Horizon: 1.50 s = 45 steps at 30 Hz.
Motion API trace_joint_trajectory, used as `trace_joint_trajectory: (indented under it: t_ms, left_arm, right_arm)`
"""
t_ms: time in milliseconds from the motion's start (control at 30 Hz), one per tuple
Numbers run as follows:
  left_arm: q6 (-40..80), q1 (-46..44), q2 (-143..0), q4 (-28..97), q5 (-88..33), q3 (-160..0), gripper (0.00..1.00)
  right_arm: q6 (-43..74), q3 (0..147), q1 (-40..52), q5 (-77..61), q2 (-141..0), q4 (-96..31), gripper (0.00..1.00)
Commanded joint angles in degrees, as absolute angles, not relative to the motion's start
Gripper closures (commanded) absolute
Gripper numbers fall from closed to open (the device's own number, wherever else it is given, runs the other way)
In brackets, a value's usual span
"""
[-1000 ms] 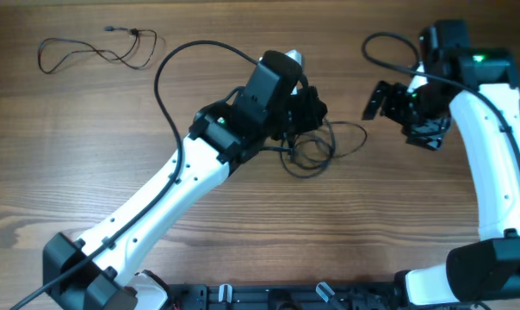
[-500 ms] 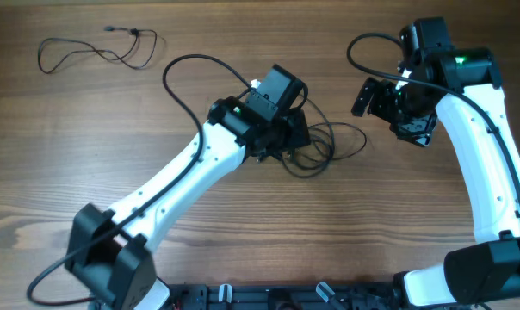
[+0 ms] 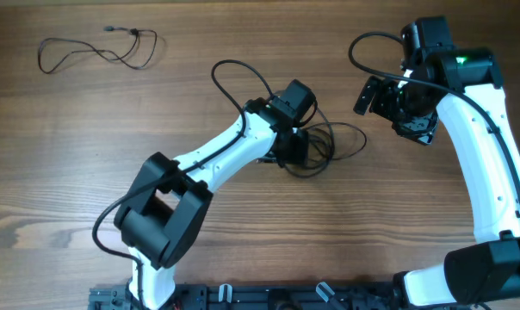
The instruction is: Untangle cables
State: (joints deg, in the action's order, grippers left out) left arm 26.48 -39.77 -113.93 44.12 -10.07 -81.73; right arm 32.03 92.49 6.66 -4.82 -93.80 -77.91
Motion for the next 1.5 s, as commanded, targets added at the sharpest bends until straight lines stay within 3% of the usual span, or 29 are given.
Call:
trace_joint_trajectory:
  t_ms: [0, 133, 233, 433, 567, 933, 1133, 1467]
  left_arm:
    - [24.18, -40.01, -116.88, 42.83, -7.22, -81.69, 0.54]
    - [24.18, -40.01, -117.30, 39.72, -7.18, -81.69, 0.63]
    - [24.18, -40.01, -117.30, 38.70, -7.16, -81.69, 0.76]
    - [24.21, -39.90, -117.30, 38.11, -6.74, -81.69, 0.82]
    - [24.40, -39.75, -117.21, 38.11, -6.98, -81.76, 0.96]
    - [24.45, -39.75, -101.60, 36.82, -17.52, -84.47, 0.96]
    - [28.25, -39.75, -91.96, 35.40, -17.61, -84.47, 0.96]
    - [32.21, -36.23, -77.62, 22.39, -21.43, -84.47, 0.96]
  right_arm:
    - [31.46, 92.20, 6.46, -3.62, -94.30, -77.65, 0.00]
    - [31.48, 92.20, 6.46, -3.62, -94.30, -77.65, 0.00]
    - [31.46, 92.20, 6.46, -3.62, -94.30, -77.67, 0.00]
    - [31.46, 92.20, 6.46, -3.62, -94.30, -77.62, 0.00]
    - [31.46, 92.20, 6.46, -3.60, -94.30, -77.60, 0.00]
    - [31.51, 92.20, 6.46, -4.73, -94.30, -77.41, 0.00]
    - [31.59, 92.20, 6.48, -7.18, -94.30, -77.38, 0.00]
    - [31.38, 92.20, 6.46, -8.84, -94.30, -77.52, 0.00]
